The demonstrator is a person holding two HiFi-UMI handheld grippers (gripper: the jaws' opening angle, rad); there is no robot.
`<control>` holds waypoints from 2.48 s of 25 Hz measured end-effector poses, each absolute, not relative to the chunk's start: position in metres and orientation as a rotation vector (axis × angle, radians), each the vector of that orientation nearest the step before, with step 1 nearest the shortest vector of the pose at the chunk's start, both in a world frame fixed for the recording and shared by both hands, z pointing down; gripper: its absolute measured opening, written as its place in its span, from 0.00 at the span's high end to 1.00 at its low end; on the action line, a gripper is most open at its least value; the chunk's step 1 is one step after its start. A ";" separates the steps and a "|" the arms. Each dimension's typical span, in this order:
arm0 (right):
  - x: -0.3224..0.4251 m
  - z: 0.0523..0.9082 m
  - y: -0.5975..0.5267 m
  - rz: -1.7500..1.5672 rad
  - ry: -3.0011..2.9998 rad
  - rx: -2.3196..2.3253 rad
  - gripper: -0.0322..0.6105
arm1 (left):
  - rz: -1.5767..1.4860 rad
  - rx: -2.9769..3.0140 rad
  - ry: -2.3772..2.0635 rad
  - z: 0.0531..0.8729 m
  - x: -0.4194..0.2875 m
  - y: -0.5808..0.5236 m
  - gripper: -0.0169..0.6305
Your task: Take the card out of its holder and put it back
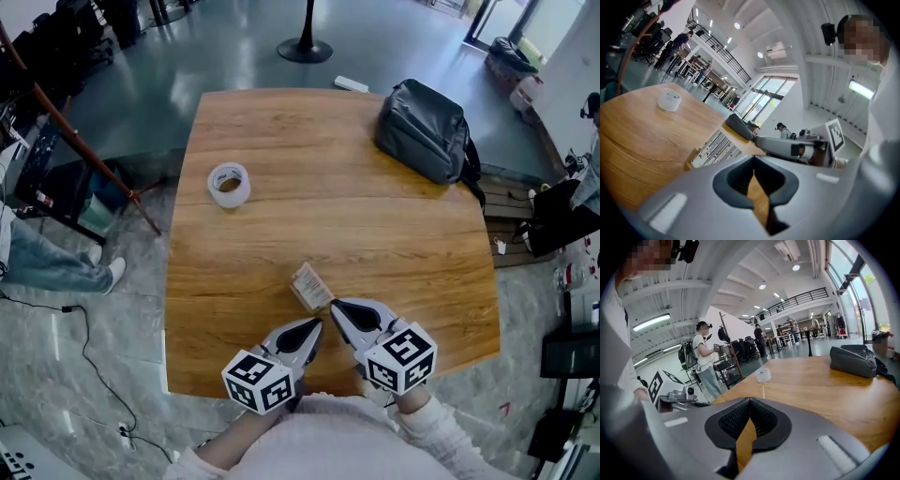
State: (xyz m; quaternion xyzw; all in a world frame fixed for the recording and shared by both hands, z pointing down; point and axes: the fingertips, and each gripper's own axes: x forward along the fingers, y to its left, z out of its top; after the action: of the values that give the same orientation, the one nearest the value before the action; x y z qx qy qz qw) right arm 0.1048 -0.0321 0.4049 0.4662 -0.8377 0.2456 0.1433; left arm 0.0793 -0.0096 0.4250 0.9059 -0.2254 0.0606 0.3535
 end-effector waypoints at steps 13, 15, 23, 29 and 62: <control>0.108 0.413 -0.079 0.737 -2.322 1.184 0.91 | 0.135 2.295 -0.579 0.439 0.085 -0.029 0.96; 0.105 0.416 -0.084 0.735 -2.314 1.147 0.89 | 0.119 2.271 -0.585 0.443 0.083 -0.030 0.96; 0.095 0.436 -0.097 0.790 -2.248 1.009 0.81 | 0.088 2.196 -0.623 0.462 0.075 -0.038 0.96; 0.089 0.455 -0.093 0.786 -2.173 0.898 0.79 | 0.074 2.165 -0.632 0.470 0.074 -0.043 0.96; 0.100 0.436 -0.101 0.757 -2.113 1.064 0.93 | 0.044 2.152 -0.614 0.467 0.068 -0.042 0.96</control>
State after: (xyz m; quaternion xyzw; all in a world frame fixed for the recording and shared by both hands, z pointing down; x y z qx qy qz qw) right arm 0.1001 -0.1009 0.4356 0.4053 -0.8052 0.2886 0.3227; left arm 0.0681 -0.0416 0.4666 0.8651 -0.2467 0.0175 0.4365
